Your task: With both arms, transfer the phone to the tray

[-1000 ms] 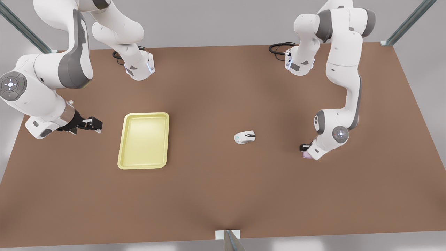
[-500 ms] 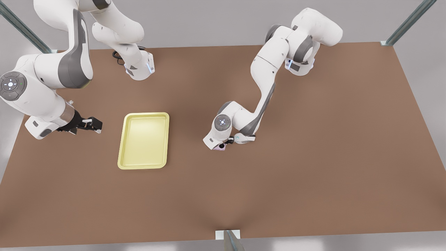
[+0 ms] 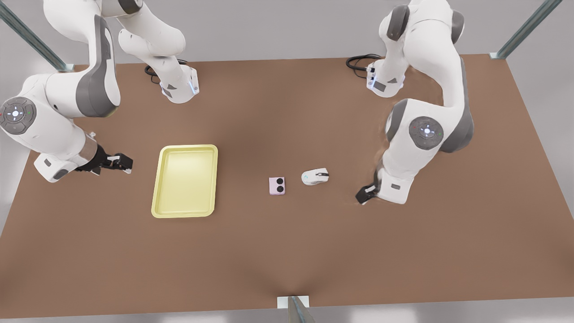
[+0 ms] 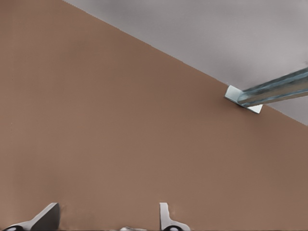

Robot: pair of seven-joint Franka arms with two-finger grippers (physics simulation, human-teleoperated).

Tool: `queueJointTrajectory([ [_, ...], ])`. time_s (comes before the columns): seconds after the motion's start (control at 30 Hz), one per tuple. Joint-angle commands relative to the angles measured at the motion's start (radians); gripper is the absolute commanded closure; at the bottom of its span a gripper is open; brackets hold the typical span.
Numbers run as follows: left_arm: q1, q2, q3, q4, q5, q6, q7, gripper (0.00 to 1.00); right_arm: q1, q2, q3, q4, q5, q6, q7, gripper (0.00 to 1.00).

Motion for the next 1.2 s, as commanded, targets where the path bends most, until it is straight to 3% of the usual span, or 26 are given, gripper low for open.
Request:
queueJointTrajectory([
  [0.0, 0.084, -0.104, 0.024, -0.051, 0.08, -0.42, 0.799, 0.0, -0.003, 0.01, -0.001, 0.003, 0.081, 0.036, 0.0, 0.0],
  [0.03, 0.185, -0.278, -0.088, -0.311, 0.088, -0.277, 0.826, 0.0, 0.034, 0.086, 0.007, 0.002, 0.067, 0.046, -0.011, 0.0],
  [0.07, 0.213, -0.356, -0.122, -0.427, 0.102, -0.205, 0.829, 0.0, 0.1, 0.117, 0.009, 0.019, 0.007, 0.042, -0.006, 0.0],
  [0.2, 0.204, -0.283, -0.128, -0.359, 0.091, -0.387, 0.81, 0.0, 0.284, 0.198, 0.01, 0.014, 0.002, 0.12, 0.207, 0.0],
  [0.23, 0.204, -0.26, -0.126, -0.298, 0.08, -0.387, 0.809, 0.0, 0.328, 0.232, 0.01, 0.016, 0.007, 0.164, 0.271, 0.0],
  [0.43, 0.204, -0.244, -0.129, -0.287, 0.053, -0.366, 0.809, 0.0, 0.522, 0.465, 0.013, 0.04, 0.012, 0.44, 0.774, 0.0],
  [0.5, 0.204, -0.238, -0.128, -0.287, 0.053, -0.361, 0.809, 0.0, 0.542, 0.577, 0.038, 0.178, 0.01, 0.45, 0.891, 0.0],
  [0.63, 0.204, -0.217, -0.129, -0.287, 0.045, -0.36, 0.809, 0.0, 0.626, 0.708, 0.036, 0.298, 0.007, 0.533, 1.069, 0.0],
  [0.83, 0.204, -0.218, -0.129, -0.286, 0.045, -0.358, 0.81, 0.0, 0.667, 0.755, 0.032, 0.278, -0.004, 0.543, 1.043, 0.0],
  [0.97, 0.204, -0.218, -0.129, -0.286, 0.045, -0.358, 0.81, 0.0, 0.638, 0.748, 0.032, 0.201, -0.007, 0.554, 0.721, 0.0],
  [1.17, 0.204, -0.233, -0.129, -0.281, 0.042, -0.352, 0.817, 0.0, 0.651, 0.745, 0.036, 0.151, -0.002, 0.557, 0.609, 0.0],
])
